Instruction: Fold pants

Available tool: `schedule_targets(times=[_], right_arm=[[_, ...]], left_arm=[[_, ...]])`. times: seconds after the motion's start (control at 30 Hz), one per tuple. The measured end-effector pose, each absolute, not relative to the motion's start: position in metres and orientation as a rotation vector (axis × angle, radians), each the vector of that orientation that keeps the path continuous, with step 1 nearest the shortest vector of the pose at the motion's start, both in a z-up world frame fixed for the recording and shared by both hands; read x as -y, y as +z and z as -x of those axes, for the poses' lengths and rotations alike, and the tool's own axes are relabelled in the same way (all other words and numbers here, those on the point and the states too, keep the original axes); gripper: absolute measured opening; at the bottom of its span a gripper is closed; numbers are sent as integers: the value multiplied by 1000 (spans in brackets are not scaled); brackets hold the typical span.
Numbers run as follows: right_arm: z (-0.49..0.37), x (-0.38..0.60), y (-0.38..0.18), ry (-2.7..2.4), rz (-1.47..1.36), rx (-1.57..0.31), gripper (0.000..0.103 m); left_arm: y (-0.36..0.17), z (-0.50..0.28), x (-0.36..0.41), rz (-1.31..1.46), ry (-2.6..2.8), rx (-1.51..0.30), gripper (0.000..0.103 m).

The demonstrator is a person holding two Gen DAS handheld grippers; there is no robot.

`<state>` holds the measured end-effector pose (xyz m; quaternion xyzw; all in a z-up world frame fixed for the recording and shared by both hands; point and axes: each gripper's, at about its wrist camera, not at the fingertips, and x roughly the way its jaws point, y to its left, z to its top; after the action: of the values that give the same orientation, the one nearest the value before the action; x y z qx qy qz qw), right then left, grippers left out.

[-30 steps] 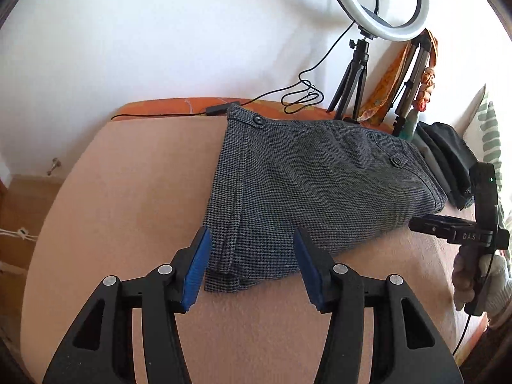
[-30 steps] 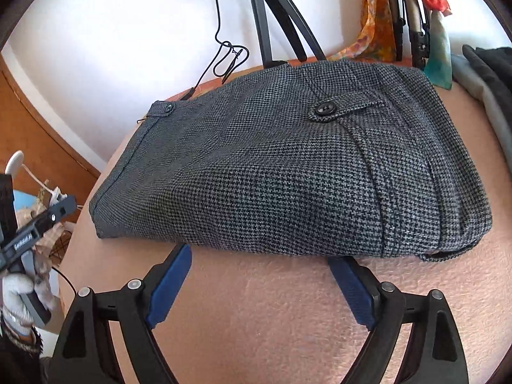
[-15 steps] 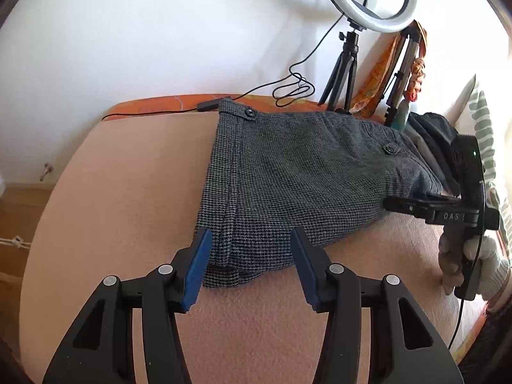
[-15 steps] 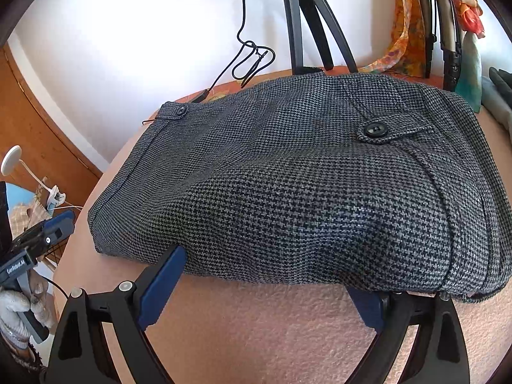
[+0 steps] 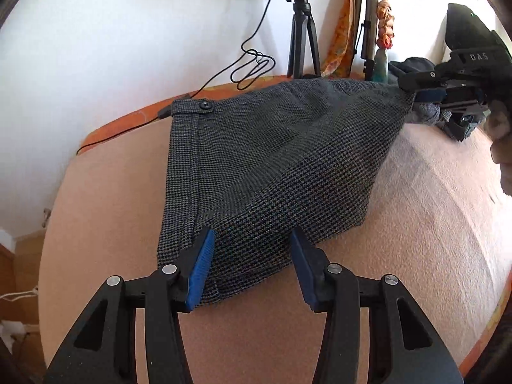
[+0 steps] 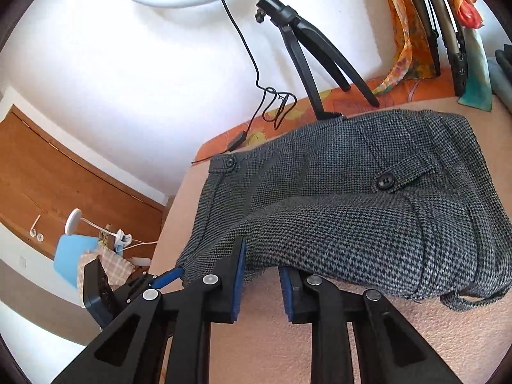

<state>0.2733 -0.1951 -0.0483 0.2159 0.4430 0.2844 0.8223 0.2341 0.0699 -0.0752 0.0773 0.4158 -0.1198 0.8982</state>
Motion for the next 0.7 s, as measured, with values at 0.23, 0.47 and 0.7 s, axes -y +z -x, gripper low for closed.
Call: schedule_targets(times=[0.23, 0.47, 0.7], right_arm=[[-240, 171, -97, 601, -399, -1043, 64], [-236, 132, -121, 668, -482, -1049, 68], [-234, 79, -124, 726, -401, -1057, 65]], left_arm=[[-62, -231, -100, -72, -205, -827, 47], [-58, -232, -129, 56, -154, -806, 47], [-58, -229, -146, 107, -140, -796, 47]])
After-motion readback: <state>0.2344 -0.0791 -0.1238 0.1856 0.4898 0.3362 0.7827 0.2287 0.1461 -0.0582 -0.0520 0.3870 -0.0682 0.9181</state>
